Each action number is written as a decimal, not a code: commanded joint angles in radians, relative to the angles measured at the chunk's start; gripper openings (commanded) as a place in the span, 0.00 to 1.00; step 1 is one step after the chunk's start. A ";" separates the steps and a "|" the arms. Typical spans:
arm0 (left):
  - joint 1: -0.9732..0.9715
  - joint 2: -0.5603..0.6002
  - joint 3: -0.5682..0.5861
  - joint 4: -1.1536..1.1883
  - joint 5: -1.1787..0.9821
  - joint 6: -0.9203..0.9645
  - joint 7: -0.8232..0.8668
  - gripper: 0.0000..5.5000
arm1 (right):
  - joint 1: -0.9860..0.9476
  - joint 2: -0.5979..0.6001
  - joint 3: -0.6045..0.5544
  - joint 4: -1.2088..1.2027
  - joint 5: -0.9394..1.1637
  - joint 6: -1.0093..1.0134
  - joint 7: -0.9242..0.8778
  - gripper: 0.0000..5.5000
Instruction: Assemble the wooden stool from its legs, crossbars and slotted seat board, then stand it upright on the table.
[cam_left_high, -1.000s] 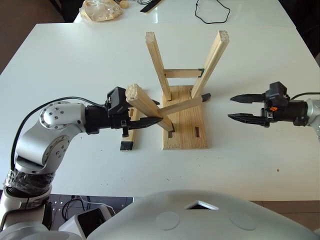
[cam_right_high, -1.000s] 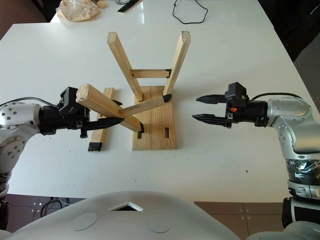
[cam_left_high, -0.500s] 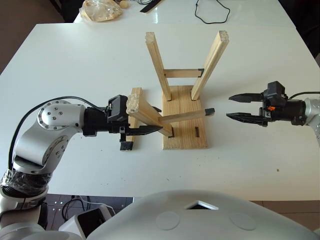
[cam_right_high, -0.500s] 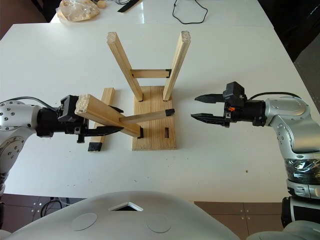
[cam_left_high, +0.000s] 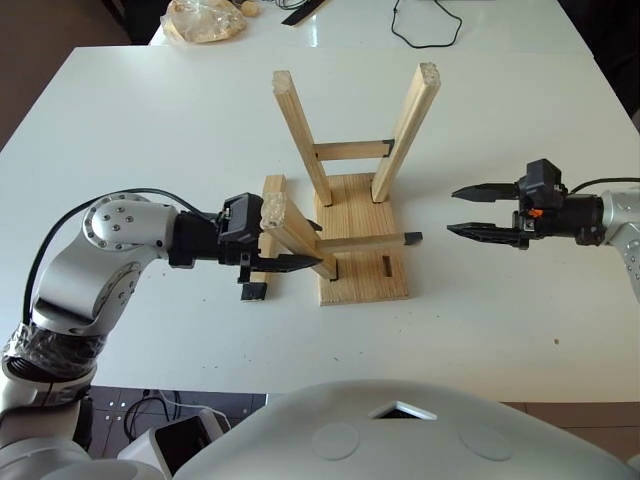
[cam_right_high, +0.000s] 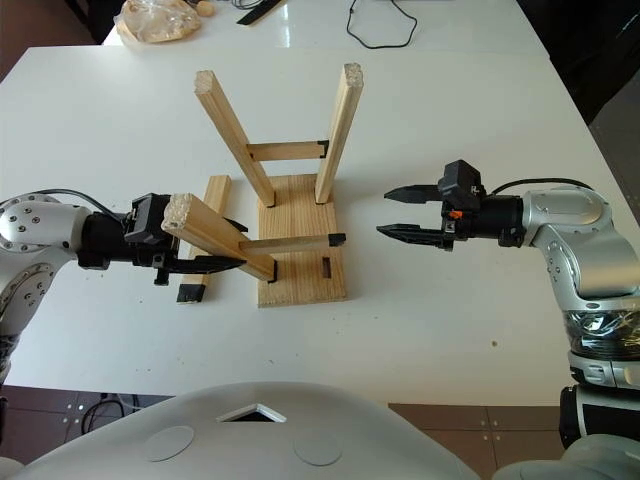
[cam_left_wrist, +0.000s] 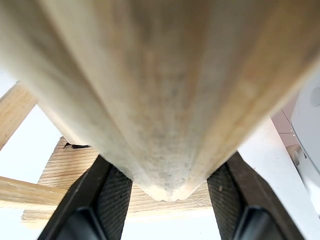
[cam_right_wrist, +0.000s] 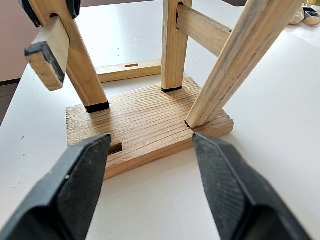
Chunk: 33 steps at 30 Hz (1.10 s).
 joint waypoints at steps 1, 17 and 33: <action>0.079 0.002 -0.090 0.015 0.099 0.019 0.022 0.37 | -0.020 -0.008 0.004 0.008 -0.014 -0.009 0.011 0.55; 0.160 0.026 -0.200 0.058 0.184 -0.025 0.089 0.37 | 0.011 0.010 0.006 0.004 -0.031 -0.021 -0.004 0.55; 0.029 -0.024 -0.125 0.034 0.179 0.073 0.198 0.69 | 0.047 0.022 -0.006 0.006 -0.040 -0.051 -0.027 0.55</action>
